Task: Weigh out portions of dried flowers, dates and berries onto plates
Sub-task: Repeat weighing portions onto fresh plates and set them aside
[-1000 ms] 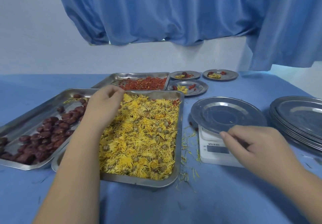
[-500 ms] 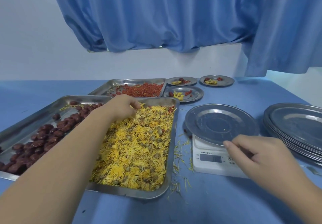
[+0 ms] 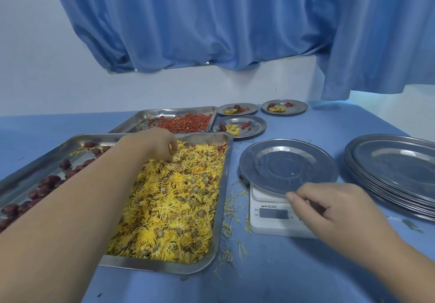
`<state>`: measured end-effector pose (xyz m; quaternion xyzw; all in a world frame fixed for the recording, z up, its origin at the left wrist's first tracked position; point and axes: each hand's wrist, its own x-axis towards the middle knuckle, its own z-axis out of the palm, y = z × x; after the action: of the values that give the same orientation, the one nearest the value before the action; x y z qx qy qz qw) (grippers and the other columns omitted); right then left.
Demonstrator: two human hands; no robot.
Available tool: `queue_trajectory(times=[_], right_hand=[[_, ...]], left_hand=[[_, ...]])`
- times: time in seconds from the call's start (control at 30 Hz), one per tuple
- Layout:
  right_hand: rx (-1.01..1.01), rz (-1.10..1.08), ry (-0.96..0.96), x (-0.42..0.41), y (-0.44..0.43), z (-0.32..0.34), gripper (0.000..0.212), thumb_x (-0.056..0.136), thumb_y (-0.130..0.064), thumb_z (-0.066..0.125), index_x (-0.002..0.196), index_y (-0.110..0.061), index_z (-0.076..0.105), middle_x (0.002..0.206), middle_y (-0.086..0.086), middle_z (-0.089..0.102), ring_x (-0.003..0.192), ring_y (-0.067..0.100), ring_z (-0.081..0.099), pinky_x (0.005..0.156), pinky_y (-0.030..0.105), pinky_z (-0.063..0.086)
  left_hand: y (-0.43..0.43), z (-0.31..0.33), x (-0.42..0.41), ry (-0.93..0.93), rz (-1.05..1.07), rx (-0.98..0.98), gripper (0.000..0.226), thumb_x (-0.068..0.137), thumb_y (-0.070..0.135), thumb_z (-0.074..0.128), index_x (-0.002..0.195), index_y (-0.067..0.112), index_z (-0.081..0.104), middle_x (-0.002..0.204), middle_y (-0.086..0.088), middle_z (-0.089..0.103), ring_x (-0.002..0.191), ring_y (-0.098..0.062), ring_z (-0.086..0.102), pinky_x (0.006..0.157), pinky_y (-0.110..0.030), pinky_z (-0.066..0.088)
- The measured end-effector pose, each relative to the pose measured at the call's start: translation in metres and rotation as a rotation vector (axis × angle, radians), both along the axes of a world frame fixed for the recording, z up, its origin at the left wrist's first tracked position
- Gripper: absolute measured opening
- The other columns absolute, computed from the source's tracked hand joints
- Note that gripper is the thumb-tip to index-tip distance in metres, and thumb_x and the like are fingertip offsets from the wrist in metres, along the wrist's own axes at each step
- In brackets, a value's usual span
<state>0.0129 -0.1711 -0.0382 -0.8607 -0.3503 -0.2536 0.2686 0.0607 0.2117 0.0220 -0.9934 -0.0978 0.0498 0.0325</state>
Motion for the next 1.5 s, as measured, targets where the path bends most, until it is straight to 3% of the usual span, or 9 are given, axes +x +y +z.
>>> queue_trajectory(times=[0.27,0.53,0.73,0.83,0.97,1.07,1.27,1.37,1.5], right_hand=[[0.003,0.016,0.002,0.0,0.0,-0.001,0.047,0.085,-0.05,0.04,0.055,-0.015,0.049,0.045,-0.003,0.04,0.043,0.012,0.04,0.043,0.031,0.042],[-0.001,0.005,0.0,-0.001,0.0,0.001,0.046,0.085,-0.05,0.038,0.055,-0.018,0.052,0.044,-0.004,0.041,0.043,0.012,0.041,0.043,0.03,0.039],[-0.012,-0.011,0.003,-0.003,-0.001,0.002,0.037,0.084,-0.04,0.052,0.055,-0.017,0.051,0.043,-0.007,0.037,0.043,0.012,0.04,0.044,0.029,0.037],[-0.011,-0.001,0.024,-0.003,-0.002,0.003,0.038,0.088,-0.036,0.06,0.056,-0.019,0.051,0.043,-0.008,0.036,0.044,0.011,0.04,0.045,0.031,0.039],[-0.019,0.001,0.036,-0.003,-0.003,0.003,0.036,0.087,-0.035,0.061,0.057,-0.017,0.051,0.044,-0.007,0.037,0.045,0.012,0.042,0.047,0.032,0.039],[-0.024,0.004,0.054,-0.004,-0.003,0.004,0.038,0.087,-0.038,0.056,0.058,-0.015,0.051,0.045,-0.005,0.039,0.047,0.014,0.043,0.048,0.034,0.041],[-0.013,0.029,0.072,-0.004,-0.003,0.005,0.037,0.086,-0.042,0.052,0.058,-0.018,0.05,0.045,-0.007,0.037,0.047,0.012,0.042,0.048,0.034,0.04],[-0.02,0.037,0.088,-0.004,-0.003,0.004,0.036,0.086,-0.043,0.052,0.059,-0.019,0.051,0.045,-0.007,0.038,0.047,0.011,0.042,0.049,0.034,0.04],[-0.015,0.041,0.098,-0.003,-0.004,0.004,0.035,0.087,-0.042,0.054,0.058,-0.021,0.05,0.045,-0.008,0.038,0.048,0.011,0.043,0.049,0.035,0.042]], left_hand=[[0.01,-0.007,-0.002,-0.089,0.01,0.001,0.026,0.087,0.036,0.067,0.111,0.025,0.068,0.115,0.003,0.065,0.094,-0.011,0.056,0.087,-0.031,0.047],[0.005,0.016,-0.009,-0.334,0.044,-0.338,0.032,0.09,0.041,0.053,0.065,0.023,0.061,0.077,0.003,0.064,0.066,-0.013,0.057,0.061,-0.028,0.042],[-0.01,0.017,-0.019,-0.3,0.036,-0.469,0.051,0.089,0.068,0.045,0.116,0.03,0.064,0.116,0.014,0.048,0.105,-0.01,0.05,0.083,-0.027,0.034],[-0.017,0.016,-0.024,-0.26,0.033,-0.618,0.052,0.086,0.07,0.048,0.115,0.03,0.063,0.107,0.012,0.053,0.089,-0.006,0.055,0.07,-0.021,0.044],[-0.025,0.02,-0.028,-0.174,-0.002,-0.817,0.033,0.088,0.055,0.058,0.071,0.028,0.062,0.053,0.013,0.045,0.046,-0.003,0.043,0.046,-0.015,0.043],[-0.025,0.02,-0.027,-0.197,0.015,-0.797,0.018,0.097,0.032,0.056,0.091,0.02,0.068,0.045,0.015,0.043,0.037,0.001,0.037,0.038,-0.013,0.035],[-0.027,0.016,-0.031,-0.272,-0.022,-0.459,0.027,0.1,0.045,0.043,0.106,0.037,0.067,0.088,0.006,0.068,0.08,-0.009,0.063,0.066,-0.022,0.04],[-0.031,0.01,-0.036,-0.298,-0.051,-0.448,0.034,0.091,0.061,0.045,0.093,0.035,0.067,0.071,0.013,0.062,0.072,-0.01,0.06,0.064,-0.026,0.041],[-0.033,0.008,-0.039,-0.209,-0.043,-0.459,0.05,0.073,0.077,0.045,0.099,0.039,0.065,0.105,0.008,0.066,0.093,-0.01,0.059,0.083,-0.035,0.043]])
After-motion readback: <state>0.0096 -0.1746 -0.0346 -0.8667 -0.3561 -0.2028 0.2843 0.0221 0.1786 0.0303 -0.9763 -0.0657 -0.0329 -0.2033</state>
